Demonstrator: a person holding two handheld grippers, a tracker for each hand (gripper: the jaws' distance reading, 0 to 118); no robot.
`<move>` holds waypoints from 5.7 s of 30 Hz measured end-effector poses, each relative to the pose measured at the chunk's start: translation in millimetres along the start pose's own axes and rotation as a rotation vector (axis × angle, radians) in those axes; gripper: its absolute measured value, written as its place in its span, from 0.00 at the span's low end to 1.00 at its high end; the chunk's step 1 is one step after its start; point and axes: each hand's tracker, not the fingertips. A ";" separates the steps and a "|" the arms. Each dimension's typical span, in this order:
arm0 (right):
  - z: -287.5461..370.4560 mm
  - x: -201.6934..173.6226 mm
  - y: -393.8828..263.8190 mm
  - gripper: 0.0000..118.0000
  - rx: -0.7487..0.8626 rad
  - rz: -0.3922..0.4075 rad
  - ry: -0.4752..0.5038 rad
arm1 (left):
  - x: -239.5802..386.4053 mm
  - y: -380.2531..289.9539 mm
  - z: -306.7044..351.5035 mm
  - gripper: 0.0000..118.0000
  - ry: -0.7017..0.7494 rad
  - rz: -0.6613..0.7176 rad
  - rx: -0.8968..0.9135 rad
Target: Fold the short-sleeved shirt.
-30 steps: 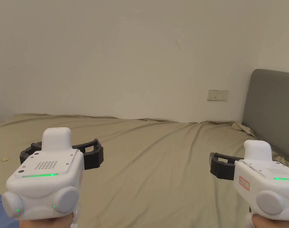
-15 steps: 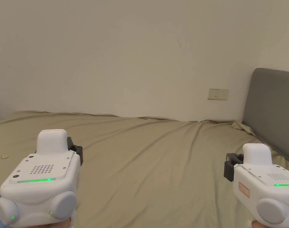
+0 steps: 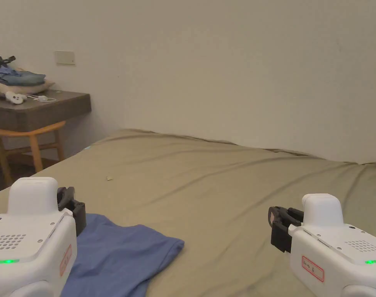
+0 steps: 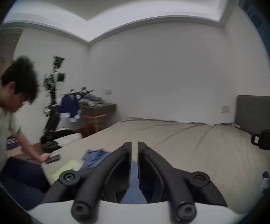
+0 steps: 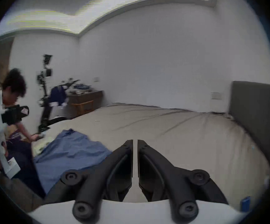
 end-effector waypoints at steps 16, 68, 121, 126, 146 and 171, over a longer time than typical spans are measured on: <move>-7.1 13.1 -14.4 0.06 -0.106 0.024 0.033 | -44.5 -34.9 -138.2 0.08 -0.192 -0.038 -0.330; 226.9 181.1 -92.6 0.06 -0.173 -0.308 -0.738 | 541.5 -54.3 -89.3 0.04 -1.425 -0.269 -0.587; 10.9 326.1 -115.1 1.00 -0.637 -0.327 -0.465 | 147.8 -164.0 -197.7 0.09 -0.461 -0.002 -0.819; -31.8 351.1 -140.8 0.98 -0.776 -0.363 -0.466 | 143.5 -163.2 -200.8 0.09 -0.472 0.033 -0.833; -11.5 288.1 -0.7 0.04 -0.260 -0.184 -0.401 | 133.8 -12.2 -235.7 0.06 -0.613 0.148 -0.442; -90.0 313.2 221.8 0.04 0.091 -0.096 -0.453 | 150.8 210.4 -331.0 0.05 -0.544 0.091 -0.080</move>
